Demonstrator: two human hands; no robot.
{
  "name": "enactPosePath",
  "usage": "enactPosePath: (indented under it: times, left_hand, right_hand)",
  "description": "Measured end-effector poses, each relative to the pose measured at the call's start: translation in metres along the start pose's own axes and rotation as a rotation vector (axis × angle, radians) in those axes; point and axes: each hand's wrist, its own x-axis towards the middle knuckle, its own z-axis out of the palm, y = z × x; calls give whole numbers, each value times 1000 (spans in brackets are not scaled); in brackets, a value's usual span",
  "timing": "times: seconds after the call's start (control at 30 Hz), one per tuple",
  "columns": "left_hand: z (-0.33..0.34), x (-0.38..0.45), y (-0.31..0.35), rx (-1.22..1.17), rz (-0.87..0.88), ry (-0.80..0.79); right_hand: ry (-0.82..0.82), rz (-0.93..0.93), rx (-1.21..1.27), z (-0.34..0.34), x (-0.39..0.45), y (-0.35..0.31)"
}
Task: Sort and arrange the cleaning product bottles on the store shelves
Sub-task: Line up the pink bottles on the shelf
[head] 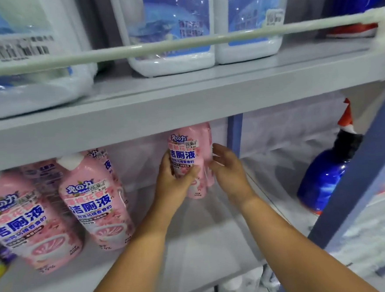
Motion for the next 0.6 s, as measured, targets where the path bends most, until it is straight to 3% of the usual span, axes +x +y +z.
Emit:
enactPosePath:
  times: [0.2, 0.43, 0.5, 0.6]
  left_hand:
    - [-16, -8, -20, 28, -20, 264]
    - [-27, -30, -26, 26, 41, 182]
    - [-28, -26, -31, 38, 25, 195]
    - [-25, -14, -31, 39, 12, 216]
  right_hand:
    - [-94, -41, -113, 9, 7, 3]
    - [-2, -88, -221, 9, 10, 1]
    - [58, -110, -186, 3, 8, 7]
    - [281, -155, -255, 3, -1, 14]
